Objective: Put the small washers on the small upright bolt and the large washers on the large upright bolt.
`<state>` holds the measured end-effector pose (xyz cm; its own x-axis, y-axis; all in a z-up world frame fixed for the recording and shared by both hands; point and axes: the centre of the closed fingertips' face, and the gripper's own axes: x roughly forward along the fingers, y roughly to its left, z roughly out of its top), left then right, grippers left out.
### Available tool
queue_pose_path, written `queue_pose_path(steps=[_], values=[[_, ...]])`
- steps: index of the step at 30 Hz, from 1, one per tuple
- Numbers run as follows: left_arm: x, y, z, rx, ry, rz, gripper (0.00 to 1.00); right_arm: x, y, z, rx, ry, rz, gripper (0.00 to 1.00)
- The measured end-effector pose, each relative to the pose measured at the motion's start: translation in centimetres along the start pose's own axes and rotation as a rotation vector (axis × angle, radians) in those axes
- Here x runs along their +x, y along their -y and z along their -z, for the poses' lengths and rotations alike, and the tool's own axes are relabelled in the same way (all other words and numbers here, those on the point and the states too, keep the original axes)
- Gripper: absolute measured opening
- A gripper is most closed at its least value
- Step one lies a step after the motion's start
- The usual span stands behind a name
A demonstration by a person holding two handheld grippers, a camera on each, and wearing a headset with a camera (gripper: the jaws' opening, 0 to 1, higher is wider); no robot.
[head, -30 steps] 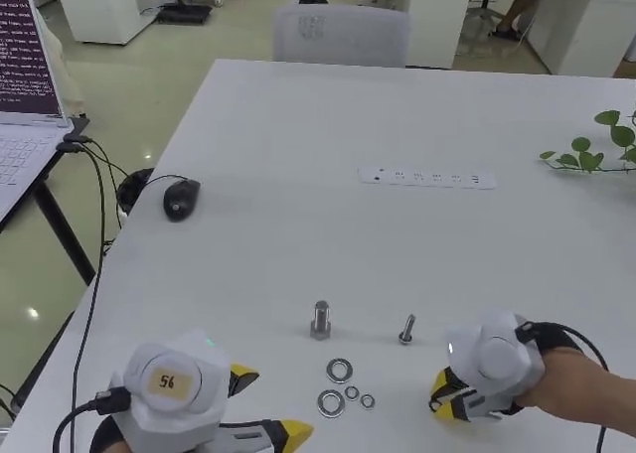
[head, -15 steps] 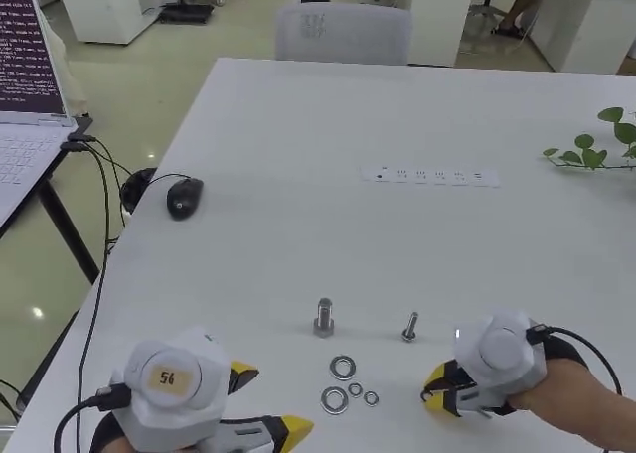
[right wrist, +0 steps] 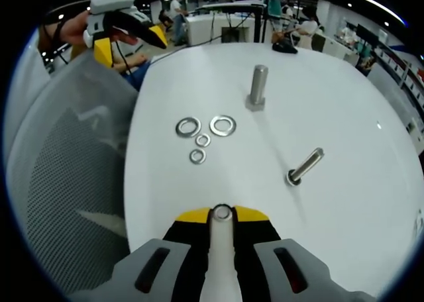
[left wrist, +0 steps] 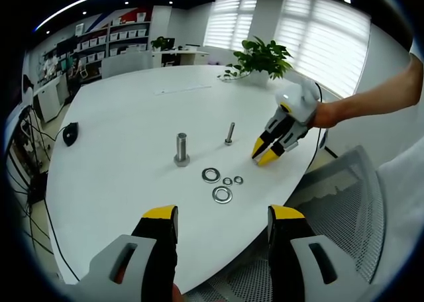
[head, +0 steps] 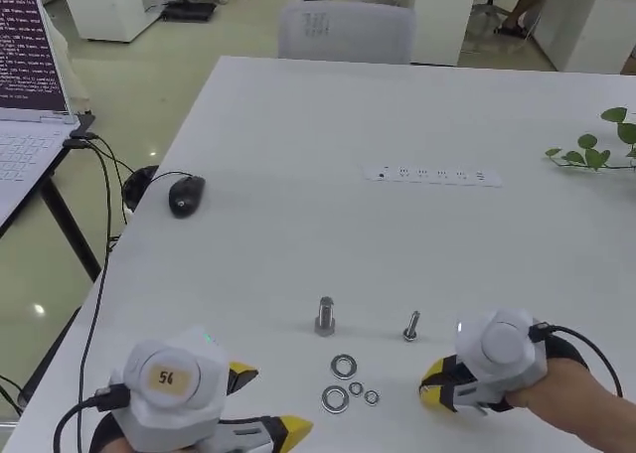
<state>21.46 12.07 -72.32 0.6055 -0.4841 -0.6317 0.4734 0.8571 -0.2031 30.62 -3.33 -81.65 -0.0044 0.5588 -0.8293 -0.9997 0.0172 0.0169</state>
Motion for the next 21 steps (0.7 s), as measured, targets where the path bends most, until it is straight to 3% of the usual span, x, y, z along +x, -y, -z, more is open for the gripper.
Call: queue_pose_path(steps=[10,12,13,16,21], values=[[0.00,-0.06,0.05,-0.001,-0.002,0.000,0.54,-0.01,0.16,-0.37,0.007,0.010,0.006,0.13],[-0.03,-0.01,0.01,-0.001,-0.002,0.001,0.54,-0.23,0.80,-0.61,-0.016,0.015,0.037,0.04],[-0.03,-0.02,0.03,0.000,-0.002,0.001,0.54,-0.17,0.30,-0.59,0.001,0.013,0.013,0.03],[0.03,-0.06,0.15,-0.003,-0.003,0.002,0.54,0.19,0.05,-0.16,-0.014,-0.013,0.006,0.06],[-0.02,0.00,0.14,-0.003,-0.001,0.001,0.54,-0.02,0.18,-0.04,0.012,0.006,0.022,0.11]])
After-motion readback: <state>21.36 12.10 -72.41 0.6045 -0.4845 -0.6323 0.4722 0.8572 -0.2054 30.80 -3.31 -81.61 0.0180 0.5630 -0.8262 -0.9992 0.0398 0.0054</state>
